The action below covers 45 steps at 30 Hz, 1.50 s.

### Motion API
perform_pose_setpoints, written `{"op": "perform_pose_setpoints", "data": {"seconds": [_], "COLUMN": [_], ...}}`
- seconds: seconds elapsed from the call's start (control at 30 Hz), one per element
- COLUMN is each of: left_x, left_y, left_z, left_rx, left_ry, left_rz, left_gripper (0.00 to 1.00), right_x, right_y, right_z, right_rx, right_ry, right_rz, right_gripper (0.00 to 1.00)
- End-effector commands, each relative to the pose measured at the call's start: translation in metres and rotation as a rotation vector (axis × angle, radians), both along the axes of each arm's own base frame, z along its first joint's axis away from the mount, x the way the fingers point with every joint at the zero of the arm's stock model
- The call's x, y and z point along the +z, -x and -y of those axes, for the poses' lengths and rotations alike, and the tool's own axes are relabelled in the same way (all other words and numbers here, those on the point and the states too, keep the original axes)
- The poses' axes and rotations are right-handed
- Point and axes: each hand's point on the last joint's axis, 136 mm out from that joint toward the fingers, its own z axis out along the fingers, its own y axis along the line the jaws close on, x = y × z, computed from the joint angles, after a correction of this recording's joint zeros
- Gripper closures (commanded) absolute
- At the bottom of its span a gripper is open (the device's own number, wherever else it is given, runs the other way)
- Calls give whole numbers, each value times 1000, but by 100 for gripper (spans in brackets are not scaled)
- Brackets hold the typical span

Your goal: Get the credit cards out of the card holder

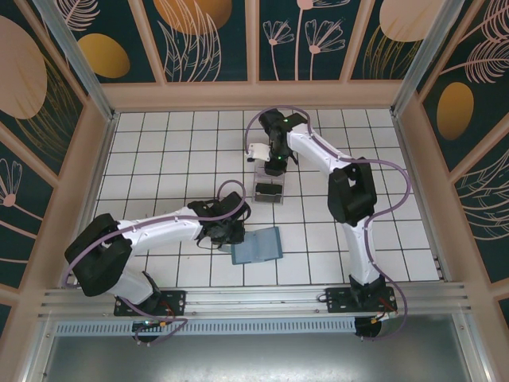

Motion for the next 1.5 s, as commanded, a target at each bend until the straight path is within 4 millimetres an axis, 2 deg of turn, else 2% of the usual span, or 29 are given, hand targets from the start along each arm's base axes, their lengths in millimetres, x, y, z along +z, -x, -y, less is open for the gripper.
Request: {"op": "perform_pose_setpoints", "data": {"seconds": [0.0, 0.2, 0.23, 0.33, 0.37, 0.6, 0.83, 0.87, 0.97, 1.07, 1.17, 1.23, 1.3, 1.4, 1.47], "left_x": [0, 1, 1, 1, 1, 13, 25, 28, 34, 39, 44, 48, 53, 65, 71], "left_y": [1, 0, 0, 0, -1, -15, -33, -36, -48, -61, -77, -89, -98, -113, -121], "left_z": [-9, -9, -9, -10, -10, -21, -39, -40, -49, -65, -85, -102, -123, -158, -180], "left_rx": [24, 28, 27, 28, 30, 86, 142, 143, 152, 164, 187, 229, 293, 397, 452], "left_ry": [-24, -24, -23, -27, -25, -33, -25, -21, -33, -110, -213, -270, -329, -405, -458], "left_rz": [6, 13, 13, 15, 18, 92, 160, 173, 221, 291, 368, 410, 464, 535, 566], "left_gripper": [83, 83, 83, 83, 83, 83, 81, 80, 74, 61, 41, 26, 15, 2, 1], "right_x": [13, 36, 40, 56, 63, 97, 122, 123, 132, 131, 119, 108, 95, 74, 62], "right_y": [-12, -34, -37, -43, -44, -47, -28, -29, -23, -16, -8, -1, 5, 14, 18], "right_z": [4, 9, 9, 8, 8, 6, 12, 26, 47, 82, 119, 144, 166, 196, 213], "right_rx": [-23, -92, -105, -149, -164, -302, -491, -545, -674, -818, -957, -1044, -1116, -1214, -1268], "right_ry": [9, 6, -2, -31, -47, -177, -383, -408, -513, -598, -656, -686, -707, -740, -767], "right_rz": [64, 209, 230, 279, 291, 363, 398, 407, 446, 474, 496, 518, 543, 585, 611], "right_gripper": [75, 69, 65, 42, 39, 33, 31, 29, 23, 18, 2, 1, 1, 1, 1]}}
